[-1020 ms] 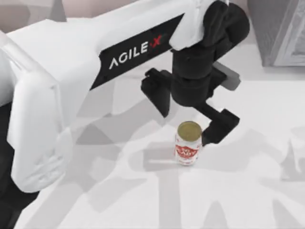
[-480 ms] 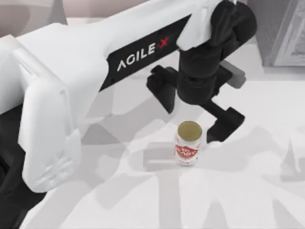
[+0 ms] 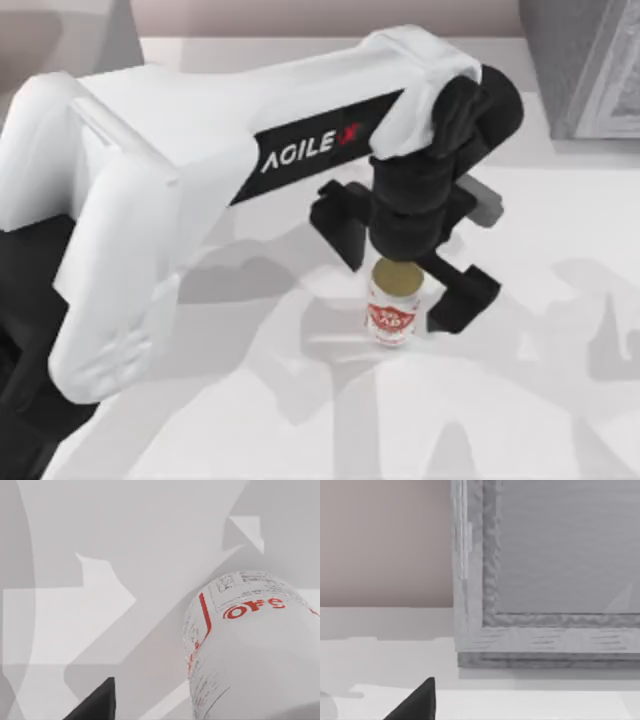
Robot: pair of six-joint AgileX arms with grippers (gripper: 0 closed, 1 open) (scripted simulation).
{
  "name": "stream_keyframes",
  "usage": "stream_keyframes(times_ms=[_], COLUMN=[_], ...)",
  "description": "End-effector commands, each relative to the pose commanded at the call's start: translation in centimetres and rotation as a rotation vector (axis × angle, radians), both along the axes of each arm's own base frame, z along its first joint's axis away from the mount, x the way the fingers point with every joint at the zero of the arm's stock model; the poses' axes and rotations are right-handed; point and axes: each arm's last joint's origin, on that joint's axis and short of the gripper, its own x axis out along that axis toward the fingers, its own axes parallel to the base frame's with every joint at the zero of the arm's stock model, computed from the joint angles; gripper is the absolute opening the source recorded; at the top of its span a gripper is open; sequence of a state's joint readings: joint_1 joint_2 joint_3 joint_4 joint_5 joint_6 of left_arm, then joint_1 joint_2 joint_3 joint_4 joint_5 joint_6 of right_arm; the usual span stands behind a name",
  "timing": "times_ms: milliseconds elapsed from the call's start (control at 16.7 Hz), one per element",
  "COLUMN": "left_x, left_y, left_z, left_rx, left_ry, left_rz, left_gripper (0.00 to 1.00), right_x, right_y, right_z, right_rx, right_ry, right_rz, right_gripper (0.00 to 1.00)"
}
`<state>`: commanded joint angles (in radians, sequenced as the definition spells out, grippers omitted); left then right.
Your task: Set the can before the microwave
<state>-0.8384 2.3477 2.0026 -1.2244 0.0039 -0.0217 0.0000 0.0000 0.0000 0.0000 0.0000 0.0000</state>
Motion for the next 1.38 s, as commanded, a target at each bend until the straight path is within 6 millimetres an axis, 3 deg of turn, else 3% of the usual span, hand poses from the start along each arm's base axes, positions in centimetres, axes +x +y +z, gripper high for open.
stream_keyframes(times_ms=[300,1080,1380], left_x=[-0.05,-0.05,-0.05], left_y=[0.03,0.03,0.03], left_z=[-0.55,-0.55,-0.55], left_rx=[0.000,0.000,0.000], left_ry=[0.001,0.001,0.001], left_rz=[0.000,0.000,0.000], left_gripper=[1.00,0.02,0.00], right_x=[0.00,0.00,0.00], right_y=[0.00,0.00,0.00], right_z=[0.00,0.00,0.00], right_rx=[0.000,0.000,0.000], right_ry=[0.000,0.000,0.000], right_rz=[0.000,0.000,0.000], right_gripper=[1.00,1.00,1.00])
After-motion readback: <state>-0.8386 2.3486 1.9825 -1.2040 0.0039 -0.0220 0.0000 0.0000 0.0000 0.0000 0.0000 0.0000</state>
